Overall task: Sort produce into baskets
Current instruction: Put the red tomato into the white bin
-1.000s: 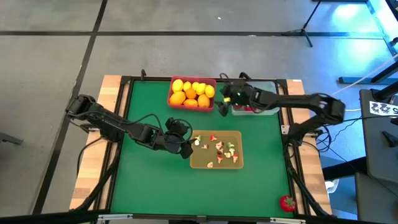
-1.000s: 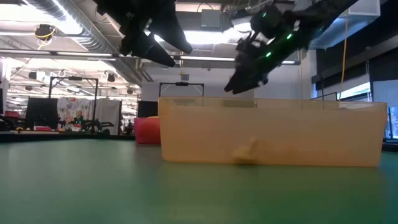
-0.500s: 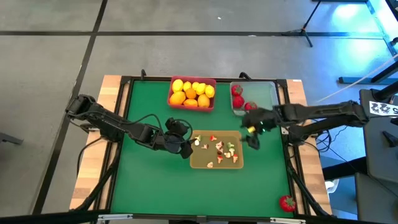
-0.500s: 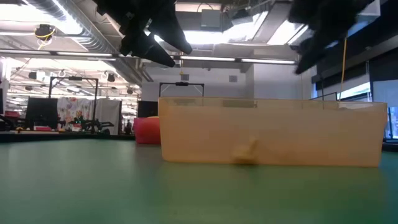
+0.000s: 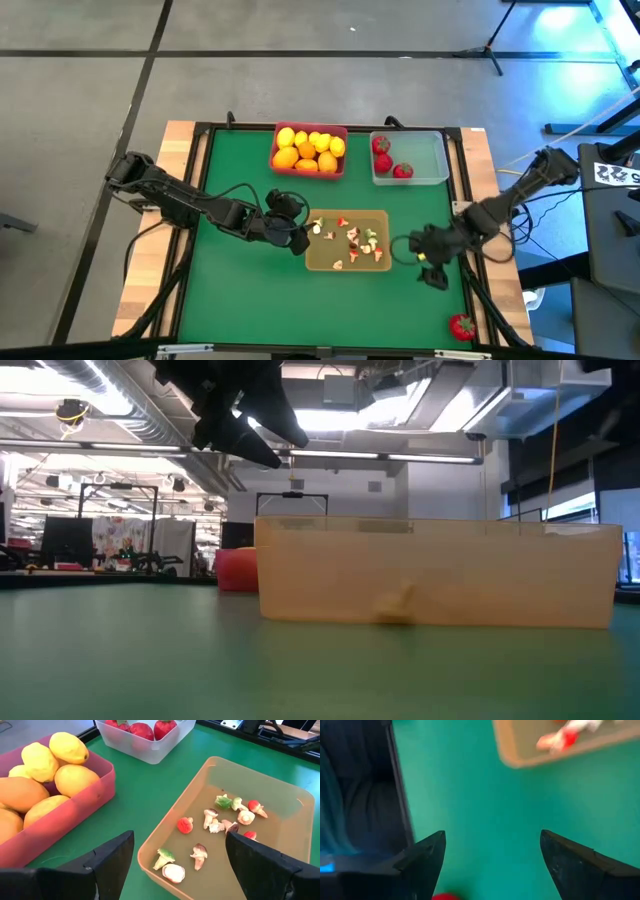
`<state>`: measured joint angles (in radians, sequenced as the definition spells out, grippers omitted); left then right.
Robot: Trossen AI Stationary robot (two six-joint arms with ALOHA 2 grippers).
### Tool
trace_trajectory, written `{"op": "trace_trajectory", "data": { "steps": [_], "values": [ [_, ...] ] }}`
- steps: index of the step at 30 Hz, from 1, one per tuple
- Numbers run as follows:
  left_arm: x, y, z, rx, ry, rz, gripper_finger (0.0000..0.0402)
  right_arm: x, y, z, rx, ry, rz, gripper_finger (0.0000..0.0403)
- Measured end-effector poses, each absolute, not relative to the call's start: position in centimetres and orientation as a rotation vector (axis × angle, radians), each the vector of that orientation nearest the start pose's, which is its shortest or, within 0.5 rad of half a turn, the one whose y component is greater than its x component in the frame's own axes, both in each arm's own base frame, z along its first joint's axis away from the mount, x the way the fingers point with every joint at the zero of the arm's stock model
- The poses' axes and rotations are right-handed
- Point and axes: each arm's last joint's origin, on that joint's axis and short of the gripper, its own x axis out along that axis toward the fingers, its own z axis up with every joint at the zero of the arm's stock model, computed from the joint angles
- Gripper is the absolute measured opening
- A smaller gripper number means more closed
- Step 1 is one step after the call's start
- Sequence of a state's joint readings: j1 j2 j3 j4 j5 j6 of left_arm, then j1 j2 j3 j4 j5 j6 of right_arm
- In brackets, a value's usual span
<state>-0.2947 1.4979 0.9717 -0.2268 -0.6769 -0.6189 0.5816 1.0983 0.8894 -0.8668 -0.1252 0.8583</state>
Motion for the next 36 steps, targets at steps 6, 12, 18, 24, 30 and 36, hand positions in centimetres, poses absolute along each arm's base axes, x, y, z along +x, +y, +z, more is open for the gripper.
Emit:
{"op": "trace_trajectory", "data": {
  "steps": [6,12,18,24,30,36],
  "values": [
    [30.1,-7.2,23.4,-0.236,0.525,0.549,0.0309,14.6,14.2,25.5,0.59,1.36,0.104,0.0321],
    [30.1,-7.2,23.4,-0.236,0.524,0.549,0.0309,12.6,16.8,24.7,0.635,1.464,0.048,0.0321],
    [30.1,-7.2,23.4,-0.237,0.524,0.549,0.0309,11.1,18.7,23.7,0.657,1.531,-0.039,0.0321],
    [30.1,-7.2,23.4,-0.238,0.523,0.549,0.0309,10.3,19.8,23.6,0.695,1.533,-0.024,0.0321],
    [30.1,-7.2,23.4,-0.238,0.523,0.549,0.0309,10.2,19.9,23.6,0.698,1.525,-0.033,0.0326],
    [30.1,-7.2,23.4,-0.236,0.524,0.549,0.0308,10.3,20.0,23.2,0.689,1.54,-0.062,0.0388]
  ]
}}
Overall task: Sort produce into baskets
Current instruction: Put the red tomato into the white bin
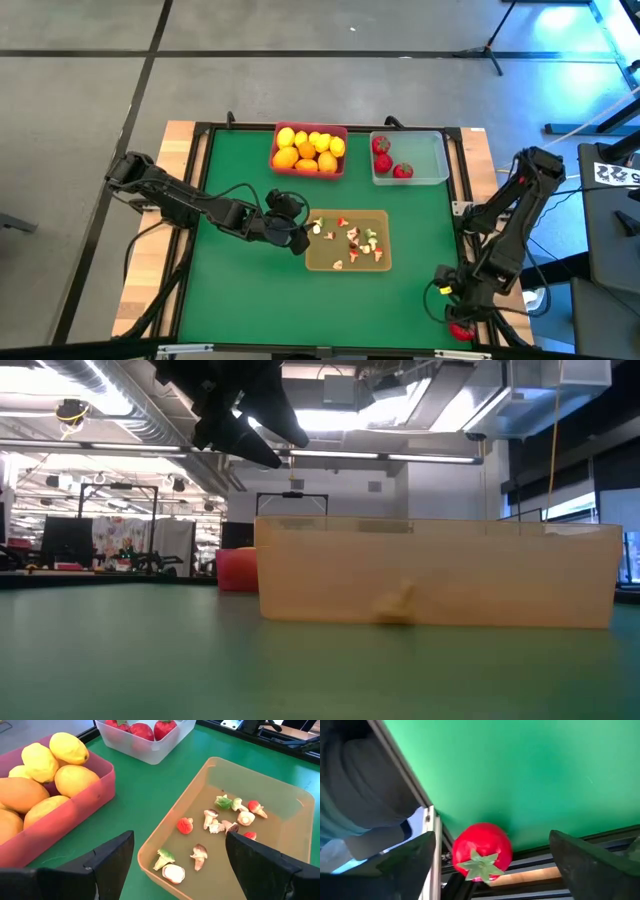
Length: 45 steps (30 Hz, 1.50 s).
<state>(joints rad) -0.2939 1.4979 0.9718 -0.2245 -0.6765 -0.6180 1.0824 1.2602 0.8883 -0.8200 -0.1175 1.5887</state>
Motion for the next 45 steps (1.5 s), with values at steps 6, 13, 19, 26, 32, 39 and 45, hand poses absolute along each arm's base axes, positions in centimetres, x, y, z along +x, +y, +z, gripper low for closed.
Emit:
{"op": "trace_trajectory", "data": {
  "steps": [6,13,19,26,32,39,45],
  "values": [
    [30.1,-7.2,23.4,-0.233,0.525,0.548,0.0308,10.3,20.5,22.1,0.655,1.634,-0.098,0.0378],
    [30.1,-7.2,23.4,-0.232,0.525,0.548,0.0308,10.4,20.7,22.1,0.665,1.648,-0.085,0.0372],
    [30.1,-7.2,23.4,-0.235,0.524,0.548,0.0308,10.4,21.1,22.2,0.719,1.674,-0.06,0.0372],
    [30.1,-7.2,23.4,-0.24,0.523,0.55,0.0308,11.1,22.8,20.6,0.717,1.765,-0.018,0.0372],
    [30.1,-7.2,23.4,-0.24,0.523,0.55,0.0308,11.3,23.7,18.4,0.65,1.889,-0.044,0.0372],
    [30.1,-7.2,23.4,-0.24,0.523,0.55,0.0308,11.5,24.4,16.6,0.597,1.939,-0.055,0.0372],
    [30.1,-7.2,23.4,-0.239,0.524,0.55,0.0308,11.7,24.8,15.4,0.566,1.979,-0.054,0.0367]
  ]
}}
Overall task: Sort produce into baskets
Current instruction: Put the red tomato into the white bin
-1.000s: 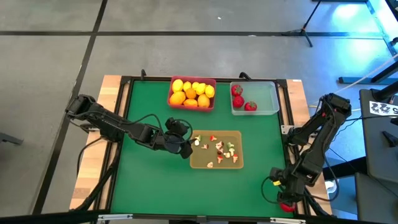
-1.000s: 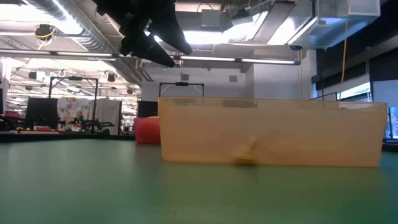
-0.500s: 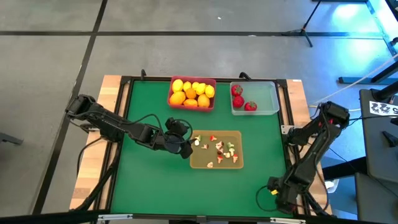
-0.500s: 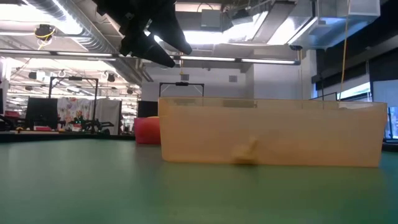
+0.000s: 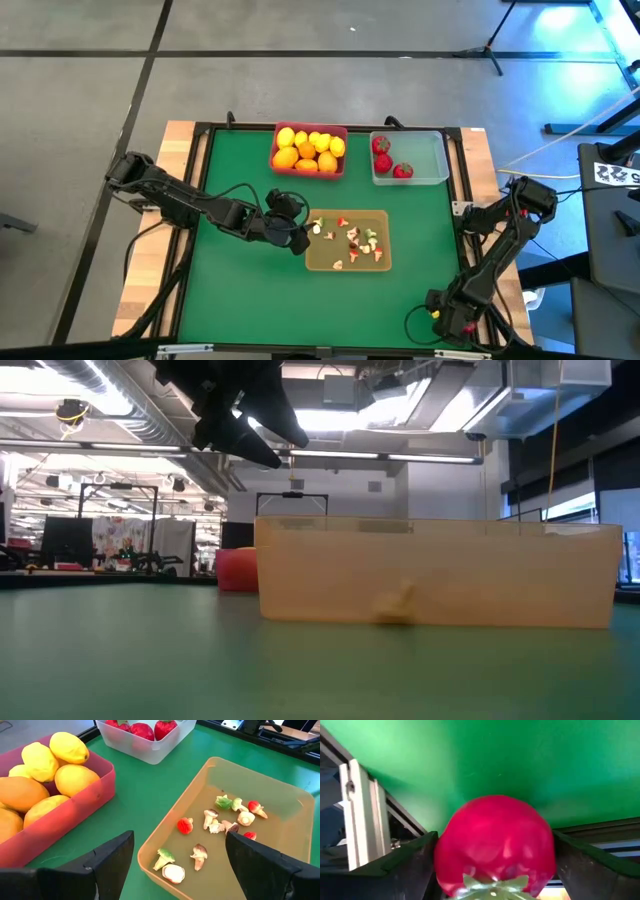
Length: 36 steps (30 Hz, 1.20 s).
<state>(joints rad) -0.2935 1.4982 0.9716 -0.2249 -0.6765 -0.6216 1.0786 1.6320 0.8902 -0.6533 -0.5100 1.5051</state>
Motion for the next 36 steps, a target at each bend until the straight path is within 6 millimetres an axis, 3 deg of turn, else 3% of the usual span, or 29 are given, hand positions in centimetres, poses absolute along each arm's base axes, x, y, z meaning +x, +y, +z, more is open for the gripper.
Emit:
{"op": "trace_trajectory", "data": {
  "steps": [8,14,18,26,36],
  "values": [
    [30.1,-7.2,23.4,-0.239,0.523,0.55,0.0308,11.9,24.8,15.6,0.571,1.975,-0.016,0.0274],
    [30.1,-7.2,23.4,-0.239,0.522,0.549,0.0309,13.3,24.4,17.4,0.569,1.896,0.042,0.0273],
    [30.1,-7.2,23.4,-0.229,0.524,0.546,0.0309,14.4,23.0,19.3,0.492,1.812,-0.018,0.0277],
    [30.1,-7.2,23.4,-0.229,0.524,0.546,0.0309,16.1,17.7,23.3,0.305,1.622,-0.187,0.0275],
    [30.1,-7.2,23.4,-0.224,0.525,0.544,0.0309,17.8,9.1,26.2,0.068,1.391,-0.467,0.0273]
  ]
}}
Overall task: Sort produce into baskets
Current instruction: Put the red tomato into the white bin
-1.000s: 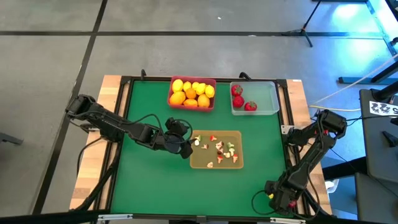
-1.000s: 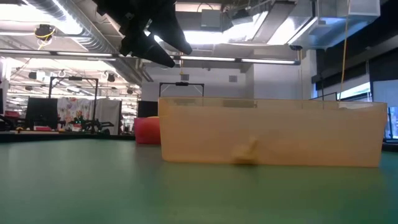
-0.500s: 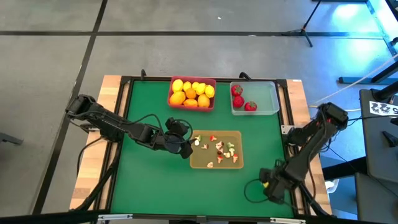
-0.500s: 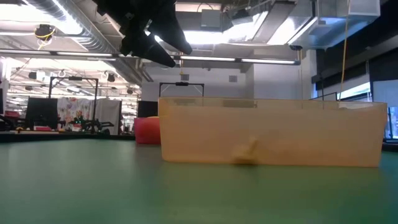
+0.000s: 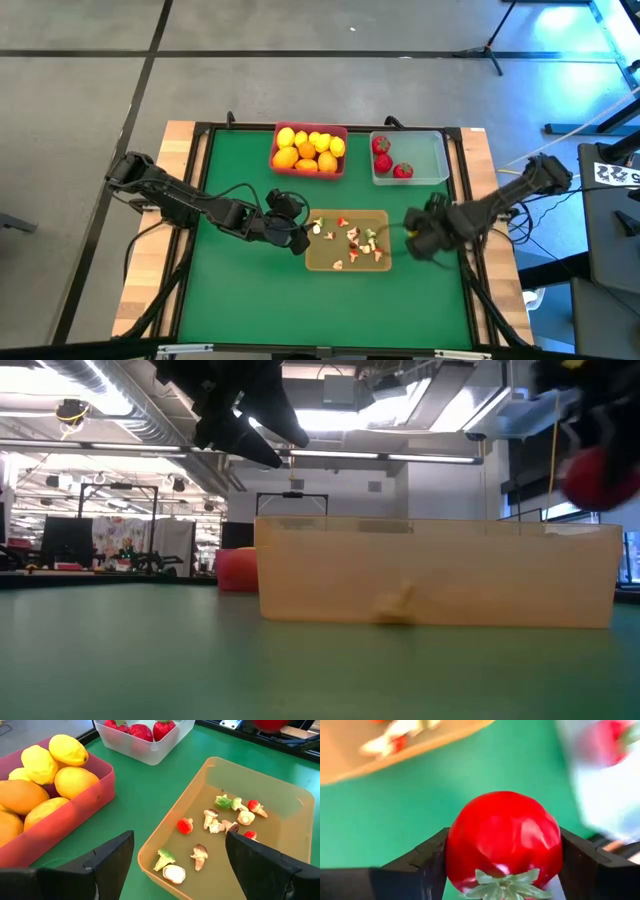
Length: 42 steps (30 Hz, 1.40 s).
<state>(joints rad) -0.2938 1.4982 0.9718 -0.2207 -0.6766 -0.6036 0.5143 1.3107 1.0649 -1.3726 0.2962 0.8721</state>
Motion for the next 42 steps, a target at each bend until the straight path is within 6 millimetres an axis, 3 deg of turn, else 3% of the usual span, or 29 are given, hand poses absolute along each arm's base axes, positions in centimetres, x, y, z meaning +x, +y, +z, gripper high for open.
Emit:
{"op": "trace_trajectory", "data": {
  "steps": [12,24,32,42],
  "values": [
    [30.1,-7.2,23.4,-0.224,0.525,0.545,0.0309,20.0,-1.1,26.9,0.006,1.378,-0.691,0.0273],
    [30.1,-7.2,23.4,-0.22,0.526,0.544,0.0308,19.4,-9.9,26.9,0.109,1.342,-0.812,0.0293],
    [30.2,-7.0,23.4,-0.217,0.527,0.55,0.0308,18.3,-13.6,24.1,0.199,1.259,-0.802,0.0292],
    [30.2,-6.9,23.4,-0.194,0.533,0.546,0.0308,17.8,-15.5,22.2,0.129,1.144,-0.969,0.0361]
  ]
}}
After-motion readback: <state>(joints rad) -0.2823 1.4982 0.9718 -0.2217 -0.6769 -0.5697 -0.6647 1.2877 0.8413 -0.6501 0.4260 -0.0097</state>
